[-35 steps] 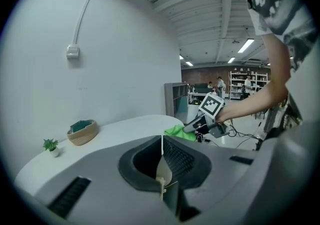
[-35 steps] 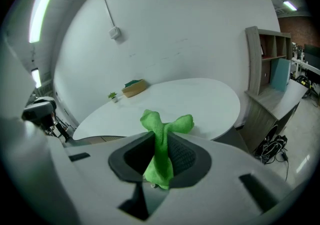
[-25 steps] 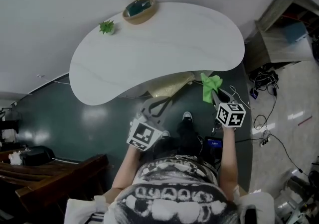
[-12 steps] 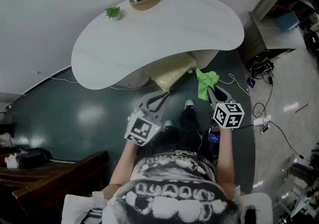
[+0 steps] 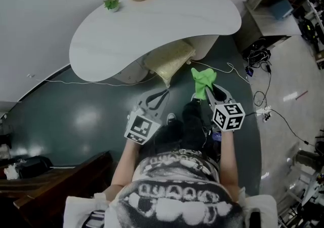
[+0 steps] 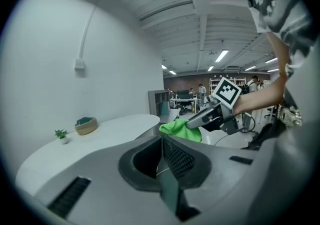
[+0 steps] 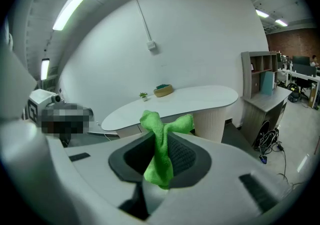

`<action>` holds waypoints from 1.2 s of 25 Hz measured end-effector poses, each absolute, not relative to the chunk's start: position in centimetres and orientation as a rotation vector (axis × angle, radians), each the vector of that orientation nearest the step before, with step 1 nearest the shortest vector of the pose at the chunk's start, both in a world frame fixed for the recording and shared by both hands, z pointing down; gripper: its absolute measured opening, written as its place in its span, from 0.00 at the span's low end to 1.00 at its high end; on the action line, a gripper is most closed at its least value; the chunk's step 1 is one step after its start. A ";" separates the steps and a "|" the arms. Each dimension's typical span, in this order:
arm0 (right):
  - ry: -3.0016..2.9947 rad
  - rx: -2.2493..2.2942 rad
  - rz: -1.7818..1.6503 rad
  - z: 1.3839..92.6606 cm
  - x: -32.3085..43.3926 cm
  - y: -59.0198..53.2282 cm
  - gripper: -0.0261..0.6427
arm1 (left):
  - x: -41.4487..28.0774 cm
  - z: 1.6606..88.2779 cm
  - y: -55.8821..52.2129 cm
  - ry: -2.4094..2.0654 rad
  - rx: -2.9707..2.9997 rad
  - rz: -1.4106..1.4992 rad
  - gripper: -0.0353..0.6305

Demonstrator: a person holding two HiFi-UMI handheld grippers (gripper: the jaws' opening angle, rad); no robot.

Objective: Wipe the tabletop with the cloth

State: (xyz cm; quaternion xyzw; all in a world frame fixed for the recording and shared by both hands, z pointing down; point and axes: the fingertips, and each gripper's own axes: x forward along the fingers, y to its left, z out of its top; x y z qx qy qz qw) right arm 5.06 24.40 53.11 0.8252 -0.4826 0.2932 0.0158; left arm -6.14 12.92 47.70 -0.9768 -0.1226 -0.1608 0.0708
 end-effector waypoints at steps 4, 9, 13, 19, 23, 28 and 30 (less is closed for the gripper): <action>-1.520 2.565 0.873 52.2 3.2 24.3 0.15 | -7.6 47.8 13.0 -0.372 -2.942 -0.480 0.07; -1.533 2.554 0.844 51.9 1.5 24.6 0.15 | -8.6 48.2 13.4 -0.377 -2.947 -0.479 0.07; -1.532 2.553 0.830 51.6 1.0 25.1 0.15 | -8.8 48.1 14.0 -0.387 -2.948 -0.465 0.07; -1.543 2.530 0.813 51.2 0.0 25.3 0.15 | -9.4 47.8 14.9 -0.410 -2.941 -0.451 0.07; -1.552 2.519 0.800 51.0 -0.5 25.6 0.15 | -9.5 47.7 15.4 -0.414 -2.942 -0.440 0.07; -1.540 2.527 0.790 50.9 -0.4 26.6 0.15 | -9.4 48.0 16.6 -0.440 -2.941 -0.441 0.07; -1.529 2.532 0.788 50.9 -0.4 27.2 0.15 | -9.3 48.1 17.2 -0.457 -2.939 -0.442 0.07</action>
